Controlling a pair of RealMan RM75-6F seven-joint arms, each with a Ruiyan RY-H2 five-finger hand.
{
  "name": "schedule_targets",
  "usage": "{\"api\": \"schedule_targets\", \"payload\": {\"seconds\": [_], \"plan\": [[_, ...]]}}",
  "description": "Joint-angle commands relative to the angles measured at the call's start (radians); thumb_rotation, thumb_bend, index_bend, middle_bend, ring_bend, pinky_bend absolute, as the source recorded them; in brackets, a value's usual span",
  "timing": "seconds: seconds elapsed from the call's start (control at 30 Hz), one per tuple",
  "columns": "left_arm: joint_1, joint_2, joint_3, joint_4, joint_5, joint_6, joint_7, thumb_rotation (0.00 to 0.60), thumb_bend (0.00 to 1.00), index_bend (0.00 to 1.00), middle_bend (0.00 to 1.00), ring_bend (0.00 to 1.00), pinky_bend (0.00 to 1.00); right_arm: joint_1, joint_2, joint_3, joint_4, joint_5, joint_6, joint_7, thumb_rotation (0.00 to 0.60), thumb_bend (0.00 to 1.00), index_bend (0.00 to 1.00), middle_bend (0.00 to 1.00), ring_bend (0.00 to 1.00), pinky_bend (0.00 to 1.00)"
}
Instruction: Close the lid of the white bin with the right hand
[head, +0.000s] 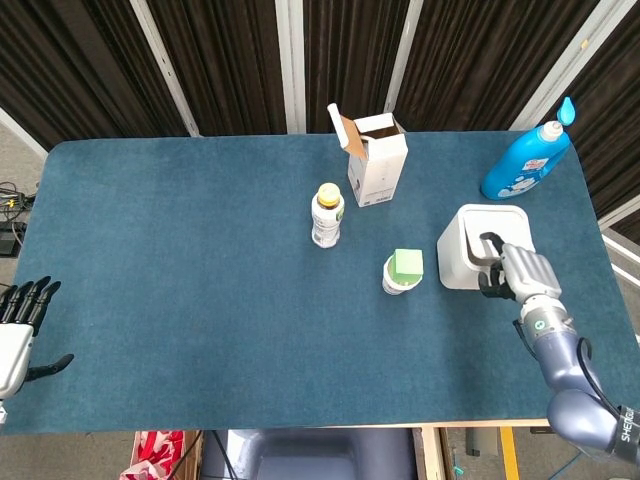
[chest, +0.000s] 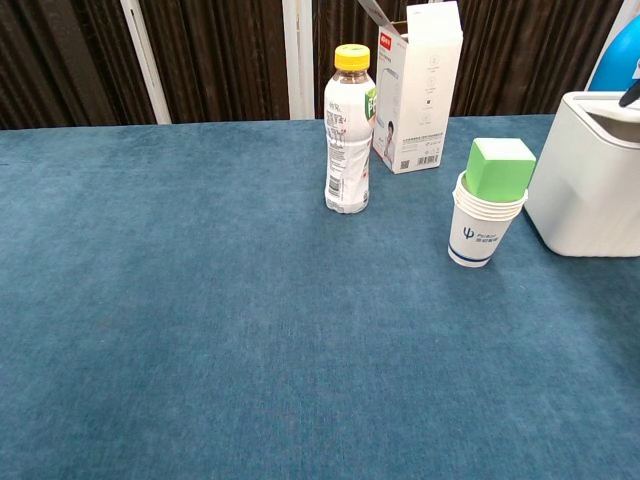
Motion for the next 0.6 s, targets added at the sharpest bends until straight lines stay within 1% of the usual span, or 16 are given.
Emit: {"api": "schedule_targets", "payload": {"seconds": [0.03, 0.17, 0.6], "plan": [[0.0, 0.001, 0.0, -0.001, -0.001, -0.001, -0.002, 0.6, 0.0, 0.0, 0.0, 0.0, 0.0, 0.0, -0.004, -0.01, -0.006, -0.005, 0.005, -0.004, 0.6, 0.56, 0.18, 0.79, 0.9, 0.83], [0.0, 0.002, 0.0, -0.002, -0.001, -0.001, -0.004, 0.6, 0.0, 0.0, 0.0, 0.0, 0.0, 0.002, -0.01, -0.022, -0.008, -0.008, 0.013, -0.008, 0.6, 0.6, 0.18, 0.79, 0.9, 0.83], [-0.002, 0.003, 0.002, -0.004, -0.002, -0.006, -0.002, 0.6, 0.0, 0.0, 0.0, 0.0, 0.0, -0.007, -0.042, -0.053, 0.004, -0.053, 0.045, -0.011, 0.6, 0.6, 0.18, 0.79, 0.9, 0.83]]}}
